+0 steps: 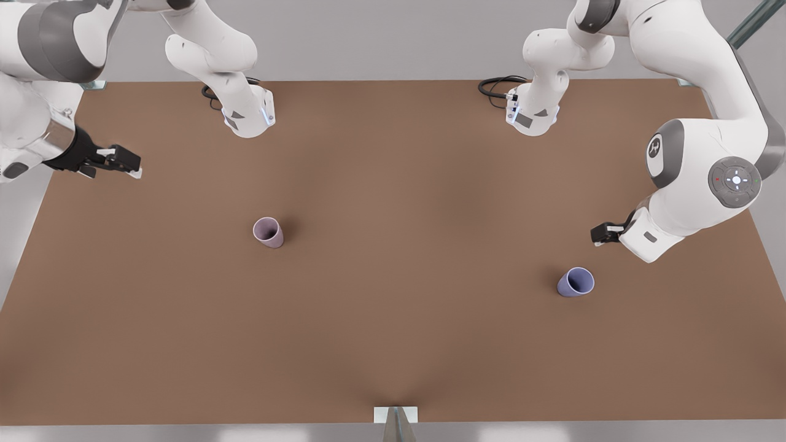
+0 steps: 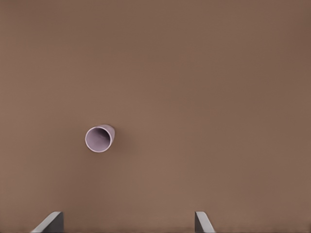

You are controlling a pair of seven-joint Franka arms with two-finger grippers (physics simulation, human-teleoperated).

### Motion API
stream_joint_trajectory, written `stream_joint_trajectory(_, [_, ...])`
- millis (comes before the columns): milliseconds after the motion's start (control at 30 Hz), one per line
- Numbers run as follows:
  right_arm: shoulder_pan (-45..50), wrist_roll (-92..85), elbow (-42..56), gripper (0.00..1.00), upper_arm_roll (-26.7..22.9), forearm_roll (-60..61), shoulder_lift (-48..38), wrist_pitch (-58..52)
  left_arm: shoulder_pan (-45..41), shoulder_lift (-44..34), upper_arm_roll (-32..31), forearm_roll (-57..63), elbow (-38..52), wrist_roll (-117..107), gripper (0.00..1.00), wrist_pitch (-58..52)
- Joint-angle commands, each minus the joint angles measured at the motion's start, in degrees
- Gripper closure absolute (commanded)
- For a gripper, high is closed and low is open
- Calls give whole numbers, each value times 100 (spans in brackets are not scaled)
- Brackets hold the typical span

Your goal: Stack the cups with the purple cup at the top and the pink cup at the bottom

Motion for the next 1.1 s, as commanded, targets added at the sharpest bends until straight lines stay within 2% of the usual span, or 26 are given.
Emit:
stream_joint_trajectory(0, [-165,-169,-340,0,-32,57,50,944,0,7,0,4,3,-5,0,21])
stream_joint_trajectory(133, [-323,-381,-744,0,-32,75,-29,1261,0,16,0,4,3,13,0,38])
stream_joint_trajectory(233, [-349,-407,-902,0,-23,83,314,1569,0,25,0,4,3,13,0,38])
stream_joint_trajectory(333, [-297,-688,-2519,0,3,285,-266,2737,0,104,0,13,3,4,0,47])
stream_joint_trajectory(400, [-217,-793,-2994,0,3,321,-389,2817,0,121,0,13,3,4,0,65])
stream_joint_trajectory(467, [-235,-1013,-3688,0,-6,365,-494,3371,0,139,0,13,3,4,0,73])
stream_joint_trajectory(600, [-209,-1277,-4453,0,20,373,-591,4118,9,200,0,31,3,13,0,73])
stream_joint_trajectory(867, [934,-1057,-5042,0,29,400,-354,5779,9,253,9,31,3,4,0,135])
stream_joint_trajectory(967, [1408,-934,-4735,0,29,391,41,6113,9,262,0,22,3,4,0,188])
stream_joint_trajectory(1067, [1488,-882,-4691,0,29,321,288,6324,9,271,0,22,3,4,0,196])
